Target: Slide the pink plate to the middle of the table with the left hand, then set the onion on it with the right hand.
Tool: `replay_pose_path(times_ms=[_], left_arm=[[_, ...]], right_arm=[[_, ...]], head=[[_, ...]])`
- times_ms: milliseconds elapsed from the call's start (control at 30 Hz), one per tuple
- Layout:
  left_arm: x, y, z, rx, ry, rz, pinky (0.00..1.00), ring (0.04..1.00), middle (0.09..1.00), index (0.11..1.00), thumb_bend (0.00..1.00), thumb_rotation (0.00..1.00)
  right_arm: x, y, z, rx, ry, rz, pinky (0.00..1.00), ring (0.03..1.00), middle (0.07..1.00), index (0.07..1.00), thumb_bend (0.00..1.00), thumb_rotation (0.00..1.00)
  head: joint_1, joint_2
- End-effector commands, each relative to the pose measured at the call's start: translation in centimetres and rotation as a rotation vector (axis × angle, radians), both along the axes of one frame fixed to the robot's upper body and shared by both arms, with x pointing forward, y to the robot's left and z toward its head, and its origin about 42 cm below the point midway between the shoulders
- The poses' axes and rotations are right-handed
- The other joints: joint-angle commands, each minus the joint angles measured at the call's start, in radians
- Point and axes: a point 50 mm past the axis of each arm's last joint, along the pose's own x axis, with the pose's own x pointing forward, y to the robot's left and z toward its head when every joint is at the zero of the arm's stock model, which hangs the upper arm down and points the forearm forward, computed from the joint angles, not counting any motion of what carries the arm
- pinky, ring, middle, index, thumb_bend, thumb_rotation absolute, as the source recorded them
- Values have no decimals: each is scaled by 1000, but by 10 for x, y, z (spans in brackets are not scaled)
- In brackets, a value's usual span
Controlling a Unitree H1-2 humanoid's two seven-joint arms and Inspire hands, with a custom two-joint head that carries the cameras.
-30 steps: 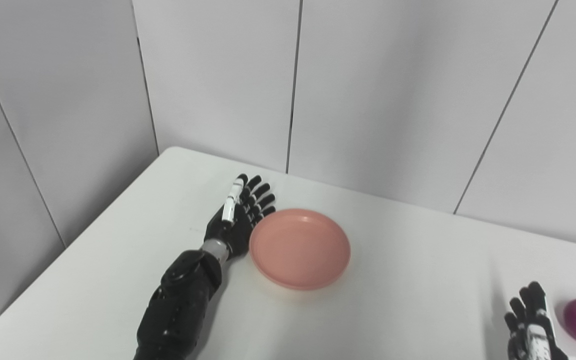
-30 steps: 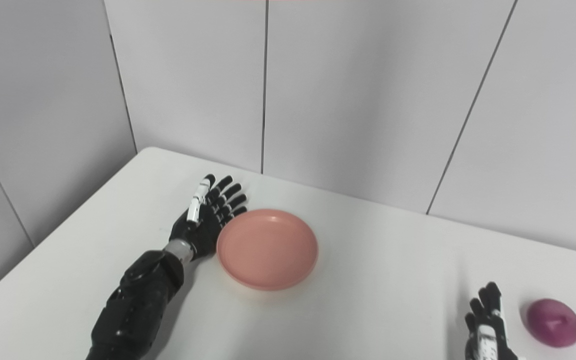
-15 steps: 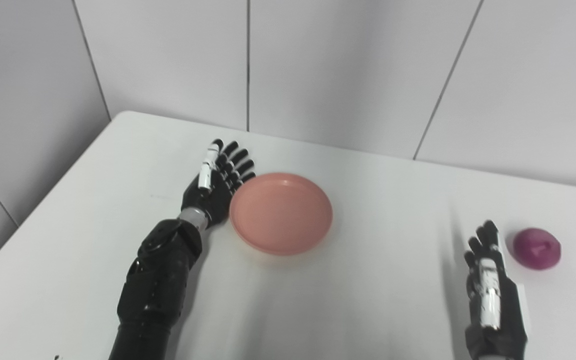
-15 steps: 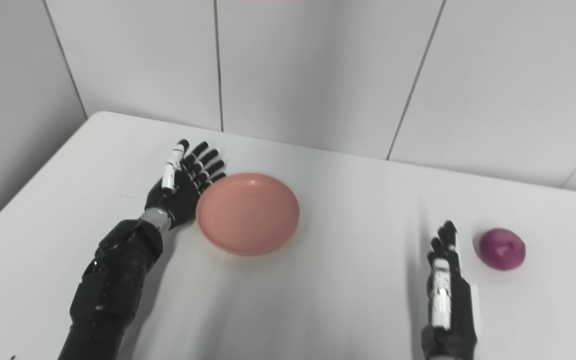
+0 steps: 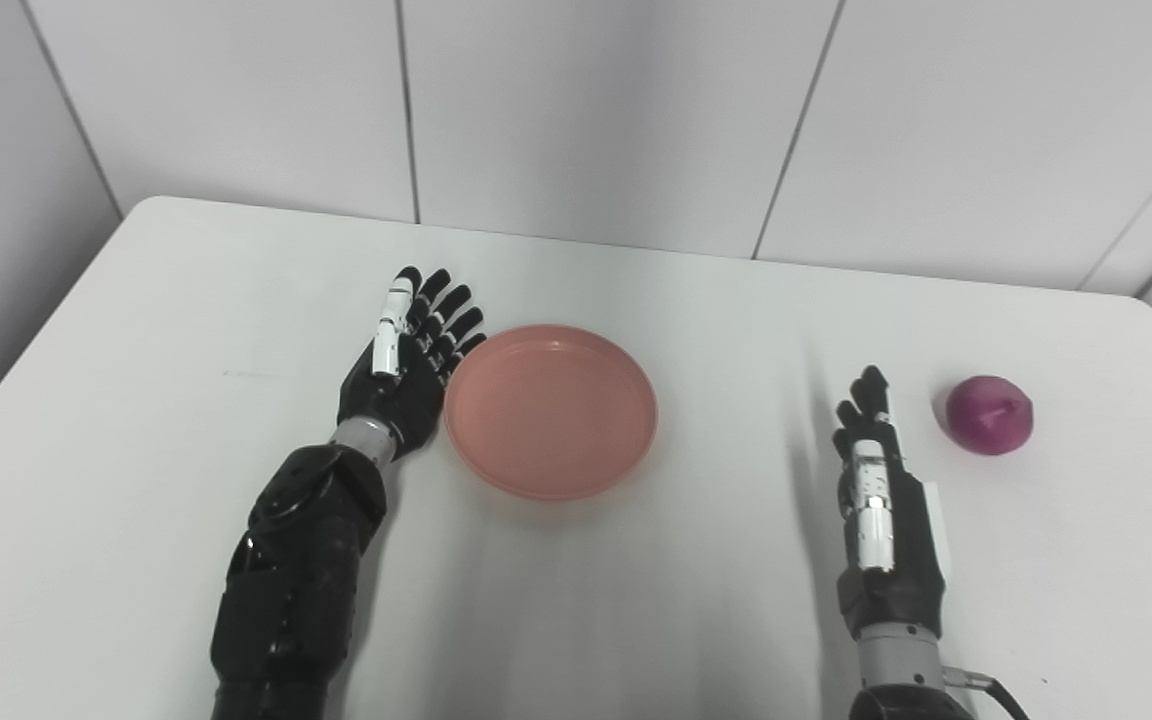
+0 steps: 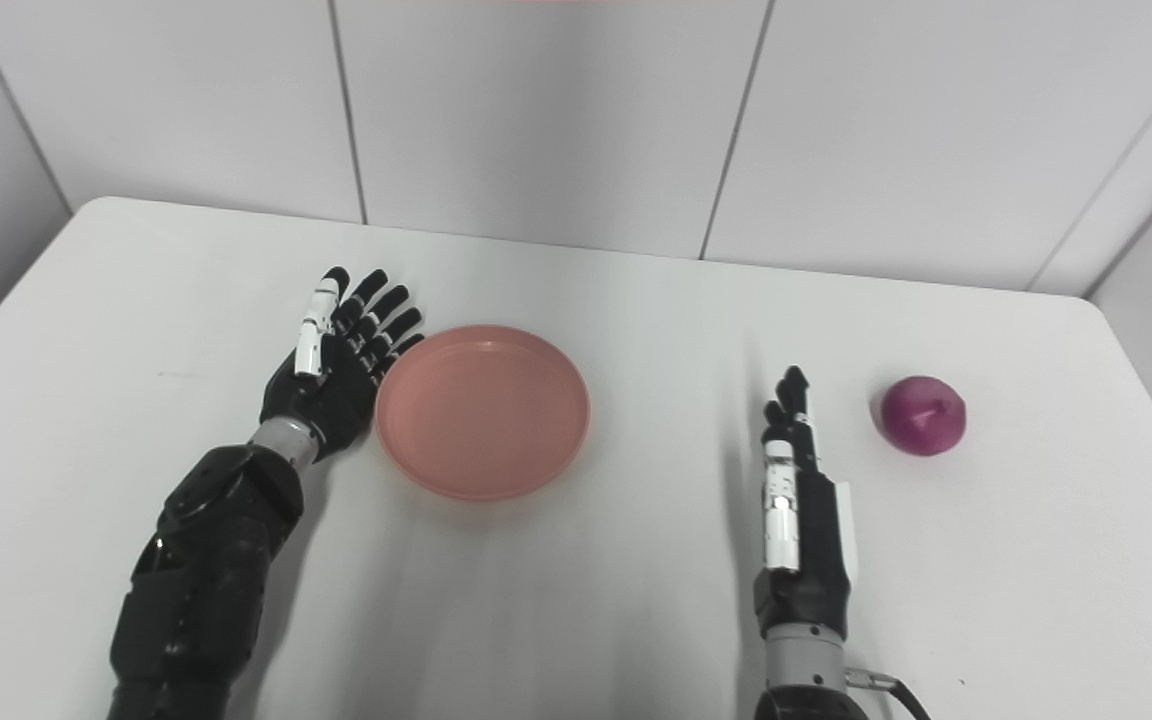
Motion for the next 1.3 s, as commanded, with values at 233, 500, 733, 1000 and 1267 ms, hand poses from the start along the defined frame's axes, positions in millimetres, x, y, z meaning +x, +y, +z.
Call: replay_pose_path(times_ms=[233, 500, 733, 1000, 1267], left_arm=[[-19, -32, -1, -6, -54, -59, 955, 964, 973, 961, 448, 1000], [-29, -49, -6, -14, -49, -109, 941, 954, 969, 962, 447, 1000], [-32, -55, -9, 2, -51, -121, 948, 952, 965, 958, 443, 1000], [-33, -55, -11, 4, -53, -101, 951, 954, 968, 959, 444, 1000], [-33, -49, -21, 43, -86, -87, 951, 966, 976, 968, 441, 1000]], right_arm=[[-1, 8, 8, -21, -50, -17, 1000, 992, 1000, 1000, 161, 1000], [-2, 8, 5, -33, -44, -18, 1000, 983, 1000, 1000, 171, 1000], [-2, 10, 5, -34, -34, -21, 1000, 981, 1000, 1000, 177, 1000], [-3, 9, 5, -30, -41, -16, 1000, 982, 1000, 1000, 185, 1000], [0, 4, 11, -49, -57, -20, 994, 976, 994, 997, 190, 1000]], head=[[-9, -39], [-12, -42], [-16, -41], [-41, -43], [-101, -63]])
